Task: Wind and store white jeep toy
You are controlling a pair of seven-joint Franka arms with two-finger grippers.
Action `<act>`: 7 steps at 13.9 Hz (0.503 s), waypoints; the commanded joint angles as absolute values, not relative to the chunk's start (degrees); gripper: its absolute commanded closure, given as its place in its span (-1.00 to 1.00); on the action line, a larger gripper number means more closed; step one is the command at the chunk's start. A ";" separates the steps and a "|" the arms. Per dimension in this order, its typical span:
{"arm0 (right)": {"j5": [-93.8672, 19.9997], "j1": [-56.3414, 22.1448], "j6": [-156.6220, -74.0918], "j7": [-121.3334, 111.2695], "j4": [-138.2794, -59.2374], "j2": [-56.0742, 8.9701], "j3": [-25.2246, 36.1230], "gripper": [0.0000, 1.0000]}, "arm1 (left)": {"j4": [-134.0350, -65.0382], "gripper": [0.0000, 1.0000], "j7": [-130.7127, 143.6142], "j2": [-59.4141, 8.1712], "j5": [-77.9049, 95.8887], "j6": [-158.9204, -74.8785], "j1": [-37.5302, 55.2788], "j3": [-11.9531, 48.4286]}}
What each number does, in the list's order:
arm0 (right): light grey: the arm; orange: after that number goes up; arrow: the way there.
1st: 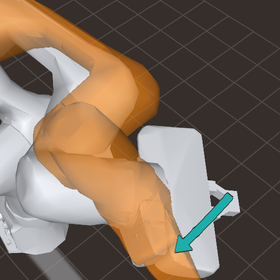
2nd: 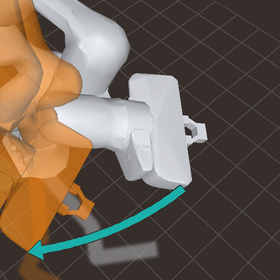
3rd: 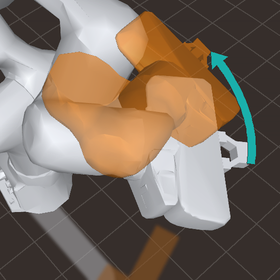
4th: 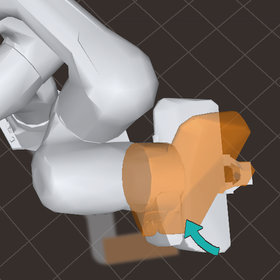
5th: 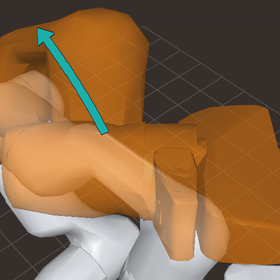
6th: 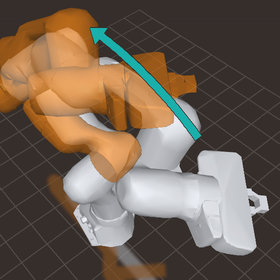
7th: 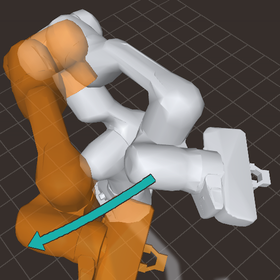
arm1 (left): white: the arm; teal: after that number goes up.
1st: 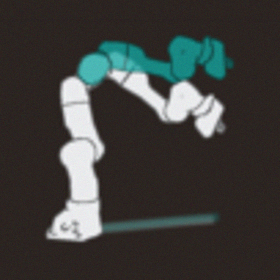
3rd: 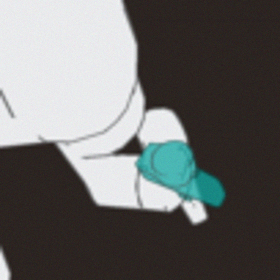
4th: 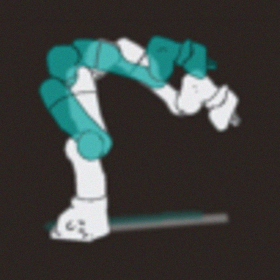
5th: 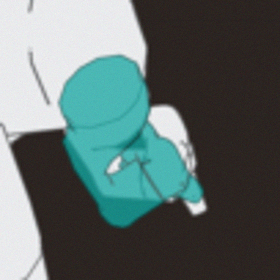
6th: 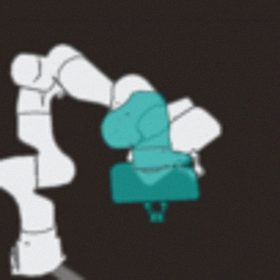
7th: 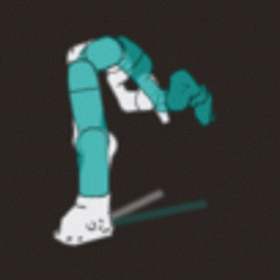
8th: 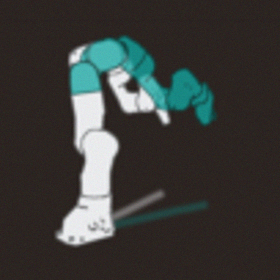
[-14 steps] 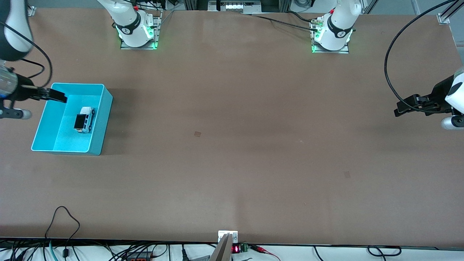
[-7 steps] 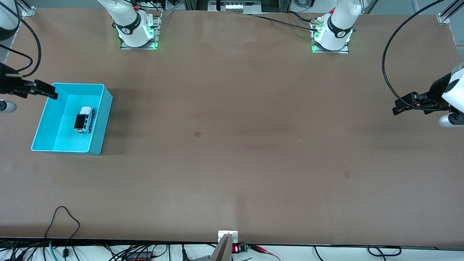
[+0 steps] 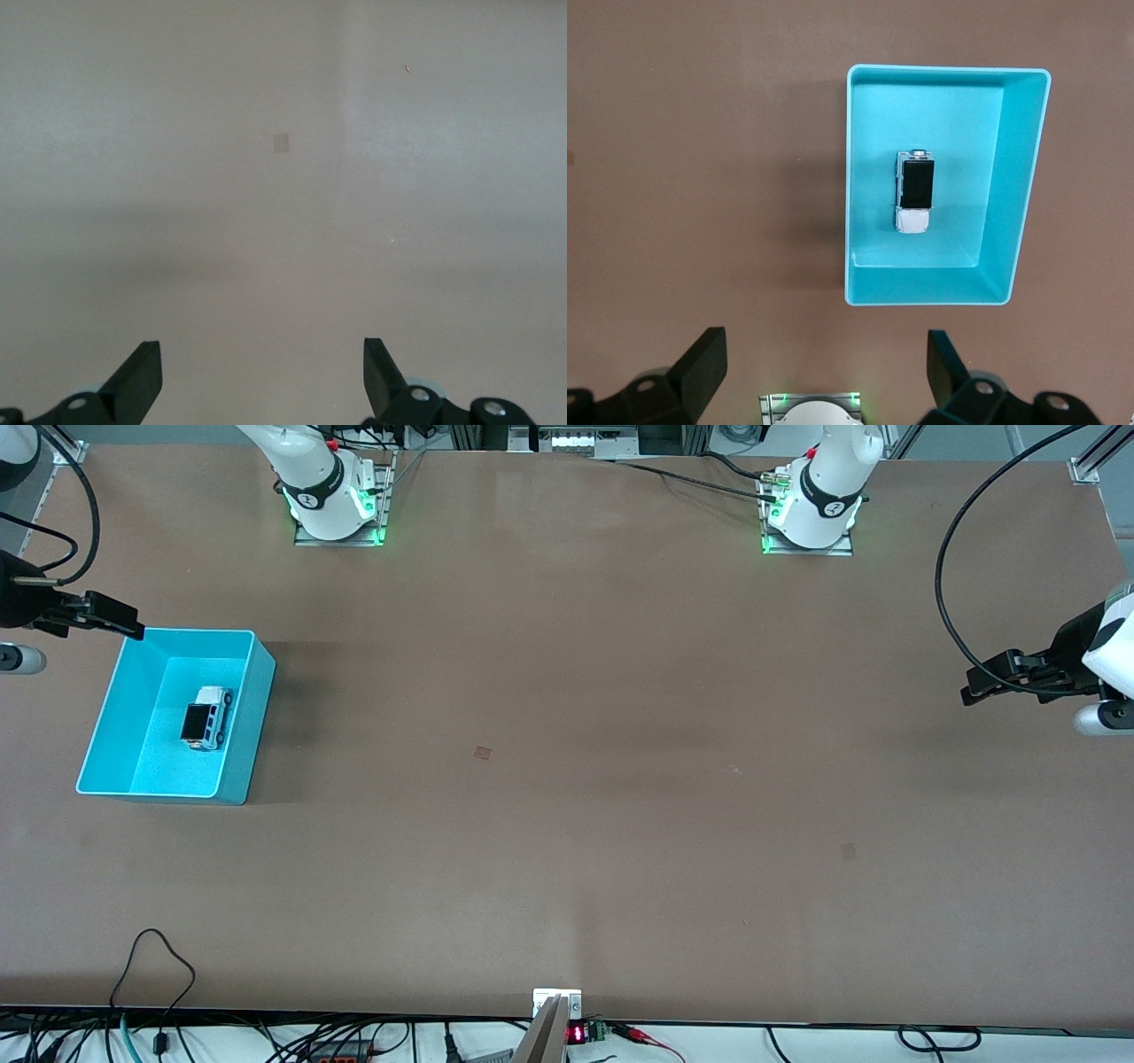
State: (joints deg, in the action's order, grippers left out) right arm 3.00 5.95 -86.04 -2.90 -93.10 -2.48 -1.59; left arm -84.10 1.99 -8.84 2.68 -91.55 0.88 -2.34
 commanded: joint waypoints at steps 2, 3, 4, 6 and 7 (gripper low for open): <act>0.88 4.66 -87.37 -3.60 -91.49 -3.34 0.79 -1.00 | -84.90 -1.00 1.67 -7.65 1.76 -91.14 1.49 -3.16; 0.88 3.79 -87.10 -3.43 -91.93 -2.99 0.88 -1.00 | -84.90 -1.00 1.67 -7.65 1.76 -91.14 1.49 -3.16; 0.88 3.00 -87.27 -3.08 -91.93 -2.90 0.88 -1.00 | -84.90 -1.00 1.67 -7.65 1.76 -91.32 1.49 -3.16; 0.88 2.90 -87.28 -2.99 -92.02 -2.90 0.88 -1.00 | -84.90 -1.00 1.58 -7.65 1.76 -91.41 1.58 -3.08; 0.88 2.90 -87.45 -3.25 -92.02 -2.90 0.88 -1.00 | -84.90 -1.00 1.58 -7.65 1.76 -91.32 1.58 -2.99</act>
State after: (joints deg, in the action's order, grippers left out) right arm 1.95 3.72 -87.53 -2.95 -92.75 -2.91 -0.08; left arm -84.10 1.95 -8.83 2.68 -91.54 0.88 -2.57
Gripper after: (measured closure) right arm 0.000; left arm 0.000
